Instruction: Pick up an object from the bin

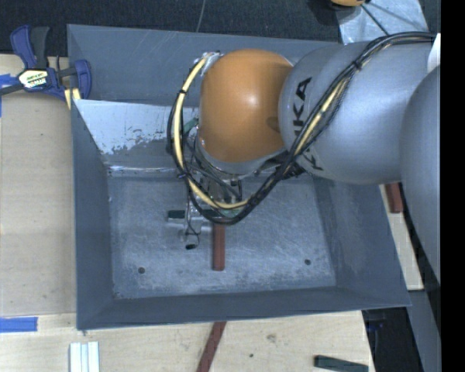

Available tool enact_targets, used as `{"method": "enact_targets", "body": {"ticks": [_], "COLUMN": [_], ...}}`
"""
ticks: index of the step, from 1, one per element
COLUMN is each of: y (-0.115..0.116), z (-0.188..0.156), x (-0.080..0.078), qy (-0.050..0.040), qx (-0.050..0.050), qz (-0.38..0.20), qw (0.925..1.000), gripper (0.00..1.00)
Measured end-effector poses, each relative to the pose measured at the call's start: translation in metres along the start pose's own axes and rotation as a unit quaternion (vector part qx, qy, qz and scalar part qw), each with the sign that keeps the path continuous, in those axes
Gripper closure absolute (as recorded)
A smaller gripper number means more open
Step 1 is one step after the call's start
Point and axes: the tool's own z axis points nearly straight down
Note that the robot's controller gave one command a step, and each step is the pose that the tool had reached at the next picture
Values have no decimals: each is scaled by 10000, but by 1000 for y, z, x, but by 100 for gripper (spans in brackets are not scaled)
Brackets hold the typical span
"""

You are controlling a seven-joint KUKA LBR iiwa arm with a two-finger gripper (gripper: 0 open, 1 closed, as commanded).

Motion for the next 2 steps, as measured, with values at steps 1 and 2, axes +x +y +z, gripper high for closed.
{"method": "enact_targets", "body": {"ticks": [1,2], "y": [-1,-22], "z": [-4,46], "x": [-2,-4], "qy": [-39,-61], "qx": [-6,-7], "qz": [10,-385], "qw": [10000,9992], "gripper": [0,0]}}
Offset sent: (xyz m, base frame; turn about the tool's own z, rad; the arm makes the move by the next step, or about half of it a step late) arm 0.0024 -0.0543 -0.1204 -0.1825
